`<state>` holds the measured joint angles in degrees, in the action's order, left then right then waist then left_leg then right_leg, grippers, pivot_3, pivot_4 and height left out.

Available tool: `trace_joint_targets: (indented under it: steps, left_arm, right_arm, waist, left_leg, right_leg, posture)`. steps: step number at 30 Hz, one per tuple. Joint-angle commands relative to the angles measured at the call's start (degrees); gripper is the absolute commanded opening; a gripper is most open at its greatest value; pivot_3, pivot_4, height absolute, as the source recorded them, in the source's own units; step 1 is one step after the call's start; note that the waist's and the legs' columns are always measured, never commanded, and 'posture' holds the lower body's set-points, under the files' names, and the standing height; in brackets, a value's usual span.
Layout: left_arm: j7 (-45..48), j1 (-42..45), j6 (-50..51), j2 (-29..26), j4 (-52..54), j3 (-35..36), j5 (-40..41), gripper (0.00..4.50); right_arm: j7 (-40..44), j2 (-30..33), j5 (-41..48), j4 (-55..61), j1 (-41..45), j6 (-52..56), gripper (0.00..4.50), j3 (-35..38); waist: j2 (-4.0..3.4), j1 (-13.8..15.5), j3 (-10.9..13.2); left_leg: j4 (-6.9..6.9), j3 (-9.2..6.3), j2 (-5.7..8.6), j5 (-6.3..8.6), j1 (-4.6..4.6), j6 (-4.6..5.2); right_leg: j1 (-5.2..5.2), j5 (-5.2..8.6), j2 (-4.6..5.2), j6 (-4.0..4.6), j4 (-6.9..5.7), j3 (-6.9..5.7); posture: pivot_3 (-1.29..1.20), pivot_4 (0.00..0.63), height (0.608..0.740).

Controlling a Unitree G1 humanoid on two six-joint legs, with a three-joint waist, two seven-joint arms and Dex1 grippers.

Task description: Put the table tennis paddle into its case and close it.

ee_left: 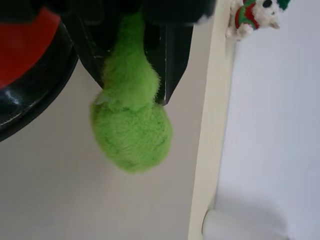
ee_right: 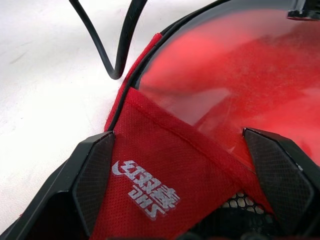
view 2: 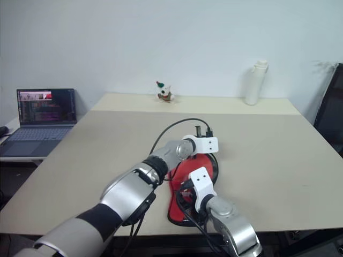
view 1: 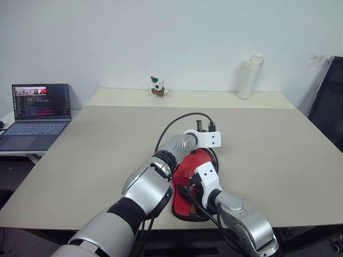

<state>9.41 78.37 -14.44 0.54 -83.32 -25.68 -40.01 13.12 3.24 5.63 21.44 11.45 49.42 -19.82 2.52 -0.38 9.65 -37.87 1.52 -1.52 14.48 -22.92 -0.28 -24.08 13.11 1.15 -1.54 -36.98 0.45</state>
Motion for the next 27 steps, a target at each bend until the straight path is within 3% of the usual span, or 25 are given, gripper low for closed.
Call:
trace_joint_targets:
  steps: [1,11,12,22,27]
  left_arm:
    - [-1.37,3.83,-3.83,3.07,3.55,-0.70,-0.29,0.06]
    - [1.56,2.59,-4.21,4.44,3.52,-0.69,0.29,0.06]
    - [2.27,2.48,-4.12,4.53,3.50,-0.46,0.57,0.79]
    - [8.64,1.54,-5.91,4.89,3.91,2.92,4.37,4.35]
    - [10.01,1.57,-8.04,3.20,4.54,5.90,7.88,4.47]
  right_arm:
    - [0.70,-0.20,1.12,-4.94,-3.40,5.21,4.50,-2.78]
    - [0.70,-0.21,1.18,-5.47,-3.12,4.88,4.50,-2.93]
    - [0.72,-0.22,1.19,-5.53,-3.09,4.84,4.50,-2.91]
    - [1.54,0.14,0.99,-7.30,-1.41,4.06,4.50,-2.28]
    - [2.47,0.48,1.20,-7.60,0.29,3.86,4.50,-0.95]
  waist:
    - [0.00,0.15,0.00]
    - [0.00,0.25,0.00]
    - [0.00,0.25,0.00]
    - [-0.08,-0.61,-0.06]
    - [-0.11,-1.24,-0.07]
  left_leg:
    - [0.00,0.00,0.00,0.00,0.00,0.00]
    - [0.00,0.01,0.01,0.00,-0.01,0.00]
    - [0.00,0.01,0.01,0.00,-0.01,0.00]
    - [0.00,0.07,-0.03,0.01,0.08,0.02]
    - [-0.01,0.05,-0.04,0.01,0.10,0.02]
  right_leg:
    - [0.00,0.00,0.00,0.00,0.00,0.00]
    - [0.00,0.00,0.00,0.00,0.01,0.00]
    - [0.00,0.00,0.00,0.00,0.01,0.00]
    - [0.01,0.00,-0.07,0.01,-0.03,0.08]
    - [0.02,0.00,-0.09,0.01,-0.08,0.09]
  posture:
    - [0.00,0.150,0.740]
    - [0.00,0.150,0.740]
    - [0.00,0.150,0.740]
    - [0.00,0.150,0.740]
    - [0.00,0.150,0.740]
